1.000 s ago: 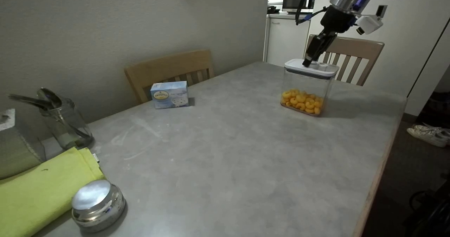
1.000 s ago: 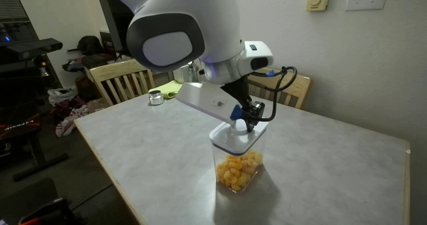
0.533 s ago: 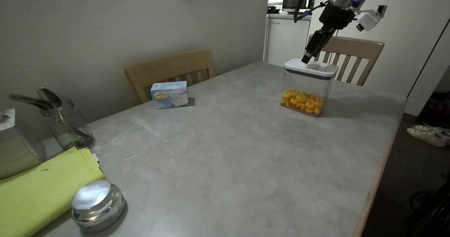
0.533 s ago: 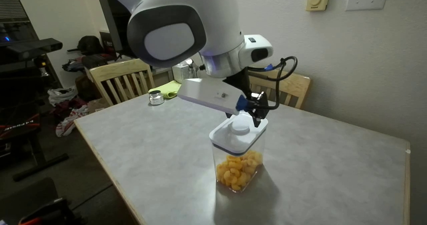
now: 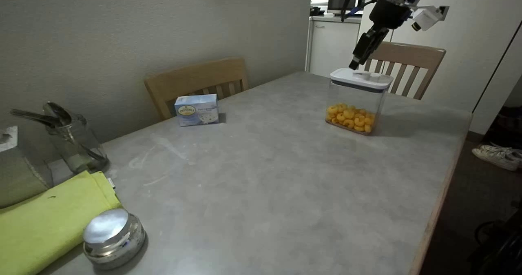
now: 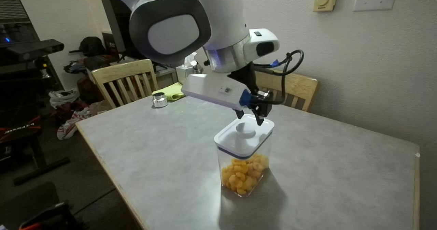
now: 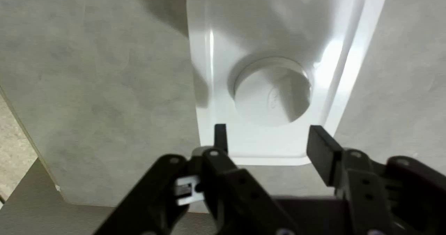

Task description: Pick up the lid and place it on the container then press the button on the lid

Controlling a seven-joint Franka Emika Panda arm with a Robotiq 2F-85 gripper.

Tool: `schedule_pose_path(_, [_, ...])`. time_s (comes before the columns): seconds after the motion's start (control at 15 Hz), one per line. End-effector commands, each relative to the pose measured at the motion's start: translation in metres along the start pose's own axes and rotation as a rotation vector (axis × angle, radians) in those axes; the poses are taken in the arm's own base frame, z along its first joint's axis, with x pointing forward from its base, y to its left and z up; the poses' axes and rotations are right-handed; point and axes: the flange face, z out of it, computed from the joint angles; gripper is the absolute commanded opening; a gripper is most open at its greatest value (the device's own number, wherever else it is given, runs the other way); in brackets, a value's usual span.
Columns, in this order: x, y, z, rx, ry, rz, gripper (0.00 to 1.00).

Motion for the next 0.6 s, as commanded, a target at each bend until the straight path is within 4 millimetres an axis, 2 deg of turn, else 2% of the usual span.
schedule_pose_path(0.0, [0.001,-0.003,-0.003,0.003,-0.008,0.026,0.30])
schedule_pose_path(0.27, [-0.005,-0.007,0.003,-0.004,-0.073,0.101,0.02])
schedule_pose_path(0.53, [-0.005,-0.012,0.009,-0.003,-0.094,0.169,0.00])
